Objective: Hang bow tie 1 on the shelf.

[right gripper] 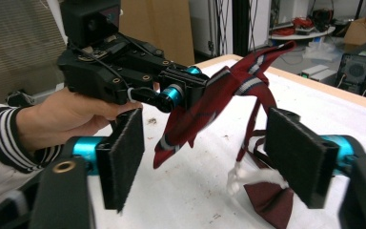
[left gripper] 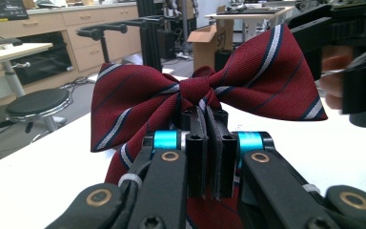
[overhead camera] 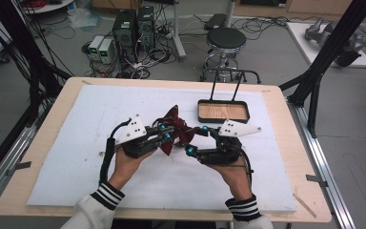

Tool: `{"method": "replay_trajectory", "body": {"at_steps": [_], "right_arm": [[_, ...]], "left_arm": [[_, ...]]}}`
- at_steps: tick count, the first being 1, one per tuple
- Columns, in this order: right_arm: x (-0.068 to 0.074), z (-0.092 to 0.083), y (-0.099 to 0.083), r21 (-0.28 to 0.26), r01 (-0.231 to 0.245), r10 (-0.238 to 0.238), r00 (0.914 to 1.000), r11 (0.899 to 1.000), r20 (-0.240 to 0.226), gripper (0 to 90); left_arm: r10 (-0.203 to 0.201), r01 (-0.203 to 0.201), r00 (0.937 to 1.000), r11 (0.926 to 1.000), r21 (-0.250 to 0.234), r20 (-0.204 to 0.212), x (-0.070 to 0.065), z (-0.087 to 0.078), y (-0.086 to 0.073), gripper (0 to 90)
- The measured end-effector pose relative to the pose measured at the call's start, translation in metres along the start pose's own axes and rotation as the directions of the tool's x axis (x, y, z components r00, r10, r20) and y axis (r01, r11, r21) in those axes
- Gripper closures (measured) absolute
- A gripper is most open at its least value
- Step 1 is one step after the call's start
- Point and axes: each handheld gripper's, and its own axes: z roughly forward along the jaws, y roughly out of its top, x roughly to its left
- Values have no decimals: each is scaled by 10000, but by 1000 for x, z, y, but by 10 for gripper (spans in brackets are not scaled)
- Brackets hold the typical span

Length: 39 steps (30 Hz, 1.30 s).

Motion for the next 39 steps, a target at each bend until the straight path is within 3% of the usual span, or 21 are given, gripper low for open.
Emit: {"method": "replay_trajectory", "body": {"at_steps": [5, 7, 14, 16, 25, 26, 30, 34, 35, 39], "right_arm": [[0, 4, 1, 8, -86, 86, 10000, 10000, -33, 454], [0, 3, 1, 34, -55, 55, 10000, 10000, 57, 585], [-2, 1, 1, 150, 130, -132, 9998, 9998, 154, 846], [-2, 1, 1, 158, -27, 26, 10000, 9999, 96, 862], [-2, 1, 1, 216, 52, -58, 9997, 9998, 238, 872], [-2, 1, 1, 214, 52, -58, 9996, 9998, 262, 872], [-3, 0, 2, 202, 66, -74, 9993, 9998, 378, 873], [-4, -3, 2, 59, 54, -57, 9985, 10000, 536, 873], [-4, -4, 2, 29, 31, -33, 9982, 10000, 594, 873], [-8, -9, 3, -174, -13, 27, 9969, 9998, 787, 873]], "left_arm": [[100, -101, 9998, 9999, 52, 144, -3, 2, 0, 863], [122, -124, 9998, 9999, 108, 153, -4, 2, -1, 863], [137, -139, 9996, 9999, 85, 256, -6, 3, -2, 863], [112, -114, 9996, 9999, 101, 271, -6, 3, -2, 863], [8, -16, 9991, 9999, 169, 424, -5, 3, -3, 849], [-40, 32, 9993, 9998, 192, 384, -5, 3, -4, 817], [-502, 500, 9976, 9987, 58, 477, -2, 3, -4, 507], [-442, 441, 9985, 9990, 31, 332, 0, 2, -5, 187], [-441, 439, 9986, 9990, 86, 302, 1, 1, -5, 145], [-340, 338, 9988, 9994, 54, 348, 5, -7, -9, 139]]}}
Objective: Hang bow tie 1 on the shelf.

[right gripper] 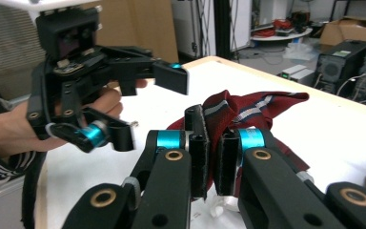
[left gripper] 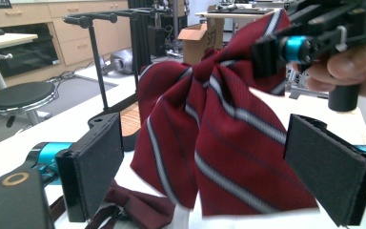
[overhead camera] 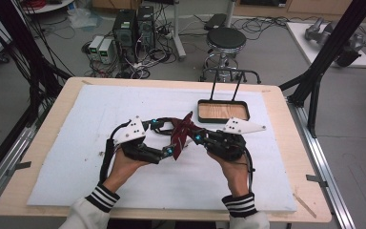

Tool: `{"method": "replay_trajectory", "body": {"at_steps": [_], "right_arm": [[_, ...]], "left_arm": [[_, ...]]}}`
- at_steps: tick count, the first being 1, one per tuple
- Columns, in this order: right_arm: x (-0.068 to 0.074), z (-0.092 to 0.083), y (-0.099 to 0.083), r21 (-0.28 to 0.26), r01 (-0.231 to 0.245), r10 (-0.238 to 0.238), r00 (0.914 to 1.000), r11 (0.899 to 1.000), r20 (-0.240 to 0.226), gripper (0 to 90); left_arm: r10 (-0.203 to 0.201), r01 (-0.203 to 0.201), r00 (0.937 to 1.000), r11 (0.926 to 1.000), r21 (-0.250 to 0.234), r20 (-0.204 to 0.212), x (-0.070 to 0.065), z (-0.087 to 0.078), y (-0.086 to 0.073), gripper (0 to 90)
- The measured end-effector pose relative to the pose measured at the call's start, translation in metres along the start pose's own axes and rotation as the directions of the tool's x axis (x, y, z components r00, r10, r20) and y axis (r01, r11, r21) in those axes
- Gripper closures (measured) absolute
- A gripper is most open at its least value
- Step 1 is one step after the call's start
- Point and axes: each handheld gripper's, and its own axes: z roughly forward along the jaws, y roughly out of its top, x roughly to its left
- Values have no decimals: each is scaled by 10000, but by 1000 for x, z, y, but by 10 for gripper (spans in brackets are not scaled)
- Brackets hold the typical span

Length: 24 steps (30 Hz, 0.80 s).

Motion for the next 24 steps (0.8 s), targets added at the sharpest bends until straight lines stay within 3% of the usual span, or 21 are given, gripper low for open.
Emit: {"method": "replay_trajectory", "body": {"at_steps": [14, 24], "right_arm": [[-7, -10, 15, -461, -17, 43, 9984, 9989, 560, 873], [-17, -15, 30, -754, 18, 61, 9945, 9971, 1045, 872]], "left_arm": [[-95, 97, 9986, 9999, 42, -515, 17, -46, -28, 138], [-75, 55, 9955, 9998, -212, -948, 25, -81, -51, 137]]}}
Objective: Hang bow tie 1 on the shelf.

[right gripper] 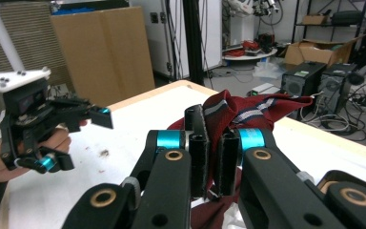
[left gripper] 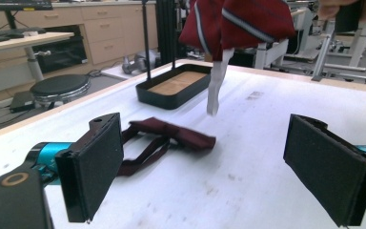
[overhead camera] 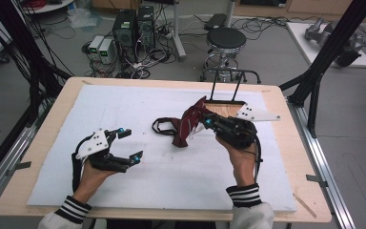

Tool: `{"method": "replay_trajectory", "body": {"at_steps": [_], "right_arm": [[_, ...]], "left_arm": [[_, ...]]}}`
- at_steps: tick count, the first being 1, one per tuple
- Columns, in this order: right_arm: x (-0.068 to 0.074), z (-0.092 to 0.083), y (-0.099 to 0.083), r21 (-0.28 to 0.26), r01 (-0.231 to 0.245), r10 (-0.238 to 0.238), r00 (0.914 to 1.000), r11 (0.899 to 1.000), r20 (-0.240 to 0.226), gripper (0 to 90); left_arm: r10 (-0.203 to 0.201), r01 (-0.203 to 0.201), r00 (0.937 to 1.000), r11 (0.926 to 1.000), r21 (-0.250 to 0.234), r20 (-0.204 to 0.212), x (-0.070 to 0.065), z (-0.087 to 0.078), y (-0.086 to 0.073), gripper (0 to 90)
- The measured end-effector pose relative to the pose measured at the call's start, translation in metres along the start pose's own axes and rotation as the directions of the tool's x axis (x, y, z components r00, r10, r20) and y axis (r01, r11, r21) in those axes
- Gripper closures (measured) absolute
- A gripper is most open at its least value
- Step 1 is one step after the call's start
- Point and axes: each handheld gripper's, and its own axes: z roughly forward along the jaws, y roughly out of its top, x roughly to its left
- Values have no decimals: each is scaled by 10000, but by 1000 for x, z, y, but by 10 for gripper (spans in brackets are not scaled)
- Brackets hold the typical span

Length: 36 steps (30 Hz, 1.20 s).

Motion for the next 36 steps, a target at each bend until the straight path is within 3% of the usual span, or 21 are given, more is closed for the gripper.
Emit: {"method": "replay_trajectory", "body": {"at_steps": [7, 18, 24, 36], "right_arm": [[-9, 2, 7, -94, 124, -121, 9995, 9999, 296, 872], [-23, 14, 20, -282, 115, -100, 9985, 9995, 543, 872], [-31, 22, 26, -322, 206, -183, 9975, 9993, 681, 872], [-46, 41, 38, -325, 206, -179, 9965, 9993, 820, 871]], "left_arm": [[-80, 79, 9988, 10000, -16, -477, 10, -17, -14, 136], [-357, 322, 9979, 9973, -656, -533, 19, -32, -26, 136], [-432, 357, 9958, 9951, -921, -805, 24, -41, -34, 137], [-406, 305, 9943, 9944, -1016, -990, 29, -46, -42, 137]]}}
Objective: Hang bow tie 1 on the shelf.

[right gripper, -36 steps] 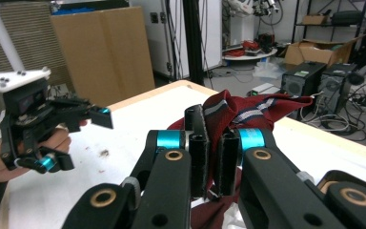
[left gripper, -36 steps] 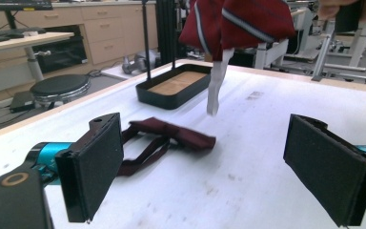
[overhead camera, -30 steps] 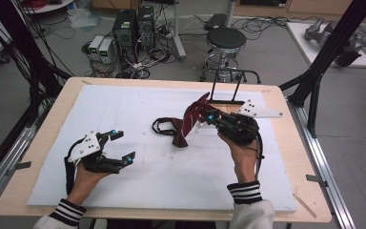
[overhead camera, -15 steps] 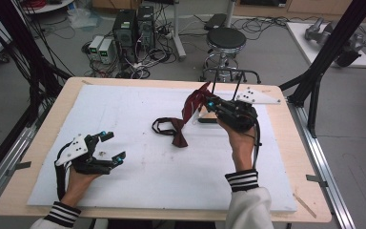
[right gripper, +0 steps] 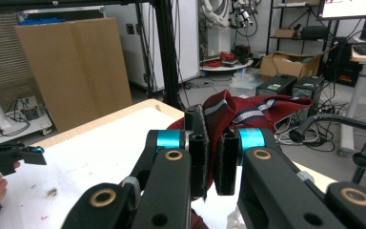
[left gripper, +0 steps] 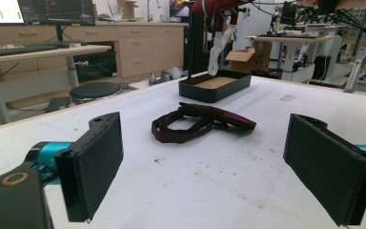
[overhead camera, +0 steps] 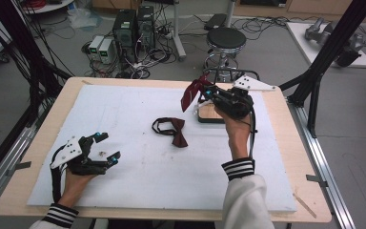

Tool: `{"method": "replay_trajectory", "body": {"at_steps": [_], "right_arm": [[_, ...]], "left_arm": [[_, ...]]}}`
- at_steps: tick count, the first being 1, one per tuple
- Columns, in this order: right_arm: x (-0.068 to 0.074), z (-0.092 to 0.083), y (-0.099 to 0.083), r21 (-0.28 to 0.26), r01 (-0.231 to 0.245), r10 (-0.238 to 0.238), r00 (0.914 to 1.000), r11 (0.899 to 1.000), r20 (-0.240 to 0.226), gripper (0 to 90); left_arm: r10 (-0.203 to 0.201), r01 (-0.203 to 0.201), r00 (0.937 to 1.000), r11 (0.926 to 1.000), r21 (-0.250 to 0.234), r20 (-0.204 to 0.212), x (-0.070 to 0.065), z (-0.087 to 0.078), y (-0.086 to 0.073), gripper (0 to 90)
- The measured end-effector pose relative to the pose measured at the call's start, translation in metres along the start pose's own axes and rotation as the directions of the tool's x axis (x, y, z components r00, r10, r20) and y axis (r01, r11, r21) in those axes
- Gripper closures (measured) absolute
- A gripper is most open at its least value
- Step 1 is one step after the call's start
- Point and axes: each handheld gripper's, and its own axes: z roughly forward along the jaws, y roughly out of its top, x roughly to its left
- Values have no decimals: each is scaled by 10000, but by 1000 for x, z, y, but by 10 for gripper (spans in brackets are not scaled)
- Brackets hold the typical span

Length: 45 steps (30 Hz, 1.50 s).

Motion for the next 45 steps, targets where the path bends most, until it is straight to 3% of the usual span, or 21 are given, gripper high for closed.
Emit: {"method": "replay_trajectory", "body": {"at_steps": [25, 45], "right_arm": [[-30, 36, 21, 44, -203, 202, 9993, 9998, 317, 871], [-44, 62, 11, 306, -382, 365, 9978, 9988, 559, 869]], "left_arm": [[63, -68, 9997, 9997, -226, -219, 1, -5, -7, 138], [-16, 10, 9998, 9993, -362, -187, 2, -5, -9, 138]]}}
